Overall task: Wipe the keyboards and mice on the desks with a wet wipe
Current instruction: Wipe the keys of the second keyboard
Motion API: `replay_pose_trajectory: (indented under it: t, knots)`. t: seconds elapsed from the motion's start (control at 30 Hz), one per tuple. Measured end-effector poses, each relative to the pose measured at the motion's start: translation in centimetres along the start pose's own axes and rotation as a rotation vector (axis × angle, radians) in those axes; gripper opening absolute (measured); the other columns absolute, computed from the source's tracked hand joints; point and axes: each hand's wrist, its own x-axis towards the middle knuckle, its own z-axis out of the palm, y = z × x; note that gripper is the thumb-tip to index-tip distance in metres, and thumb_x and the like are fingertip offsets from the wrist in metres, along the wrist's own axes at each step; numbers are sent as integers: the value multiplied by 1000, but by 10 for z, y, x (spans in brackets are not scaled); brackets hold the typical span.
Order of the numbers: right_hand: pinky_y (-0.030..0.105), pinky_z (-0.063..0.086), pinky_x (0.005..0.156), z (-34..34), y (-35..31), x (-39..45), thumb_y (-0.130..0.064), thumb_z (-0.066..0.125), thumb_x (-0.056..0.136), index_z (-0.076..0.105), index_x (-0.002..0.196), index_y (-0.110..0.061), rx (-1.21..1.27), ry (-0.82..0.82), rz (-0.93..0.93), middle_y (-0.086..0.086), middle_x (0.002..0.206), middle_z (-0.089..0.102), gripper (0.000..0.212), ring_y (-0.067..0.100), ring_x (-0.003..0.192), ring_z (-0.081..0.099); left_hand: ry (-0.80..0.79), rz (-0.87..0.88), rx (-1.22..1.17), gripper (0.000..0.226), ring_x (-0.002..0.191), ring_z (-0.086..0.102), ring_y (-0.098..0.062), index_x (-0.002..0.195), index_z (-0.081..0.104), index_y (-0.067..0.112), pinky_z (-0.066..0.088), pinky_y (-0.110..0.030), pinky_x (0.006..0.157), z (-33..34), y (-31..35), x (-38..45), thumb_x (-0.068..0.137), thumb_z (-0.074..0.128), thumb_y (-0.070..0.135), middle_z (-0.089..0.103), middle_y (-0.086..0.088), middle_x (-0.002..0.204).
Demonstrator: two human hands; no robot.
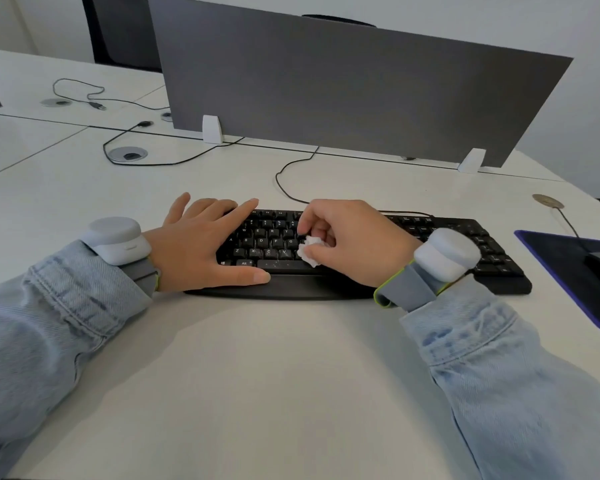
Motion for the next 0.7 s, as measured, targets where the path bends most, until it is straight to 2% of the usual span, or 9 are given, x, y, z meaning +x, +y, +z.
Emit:
replay_pose_trajectory:
  t: [0.1, 0.2, 0.27, 0.33, 0.4, 0.5, 0.6, 0.7]
  knots:
    - [22, 43, 66, 1, -3, 0, -28, 63, 85, 65, 93, -21, -73, -10, 37, -10, 84, 61, 10, 7, 75, 53, -1, 1, -3, 122, 151, 11, -18, 159, -7, 38, -5, -55, 123, -1, 1, 0, 58, 18, 103, 23, 11, 158]
    - [16, 35, 57, -8, 5, -3, -25, 61, 85, 64, 86, -23, -149, -38, 95, -14, 77, 55, 4, 6, 73, 51, 1, 0, 1, 122, 151, 11, -18, 159, -6, 38, -5, -55, 123, -1, 2, 0, 59, 18, 103, 23, 10, 158]
    - [15, 34, 57, -10, 9, -3, -23, 59, 87, 63, 86, -22, -190, -5, 106, -14, 75, 55, 4, 8, 74, 51, 1, 0, 0, 122, 151, 11, -18, 159, -6, 37, -6, -55, 123, -2, 3, -1, 58, 18, 102, 23, 10, 158]
    - [15, 37, 60, -6, 6, -1, -23, 60, 87, 61, 91, -23, -131, 55, 84, -12, 76, 59, 3, 9, 73, 53, 1, -1, 0, 123, 151, 11, -19, 159, -6, 37, -6, -55, 123, -2, 3, -1, 58, 18, 102, 23, 9, 159]
    - [18, 42, 64, 1, -2, 1, -25, 63, 87, 59, 98, -26, -29, 55, 49, -10, 79, 62, 12, 5, 70, 53, -3, -3, -4, 123, 151, 10, -19, 159, -6, 37, -6, -55, 123, -1, 4, -2, 57, 18, 102, 22, 8, 159]
    - [22, 43, 64, 4, -6, 2, -25, 62, 86, 66, 87, -23, -90, -6, 29, -10, 81, 64, 5, 3, 69, 53, -9, -4, -14, 124, 151, 9, -18, 159, -7, 37, -7, -55, 123, -2, 3, -2, 57, 19, 102, 22, 8, 159]
    - [20, 37, 58, -7, 3, -1, -20, 61, 84, 68, 77, -26, -150, -36, 78, -12, 76, 63, 11, 2, 67, 53, -2, -2, -13, 124, 151, 9, -18, 159, -6, 37, -7, -54, 123, -2, 3, -2, 57, 19, 102, 22, 8, 159]
    - [16, 34, 56, -12, 9, -2, -22, 63, 85, 67, 80, -26, -150, 16, 83, -13, 71, 59, 7, 0, 65, 50, 3, -3, -14, 124, 151, 9, -19, 159, -6, 37, -7, -54, 123, -1, 3, -1, 57, 19, 102, 22, 8, 158]
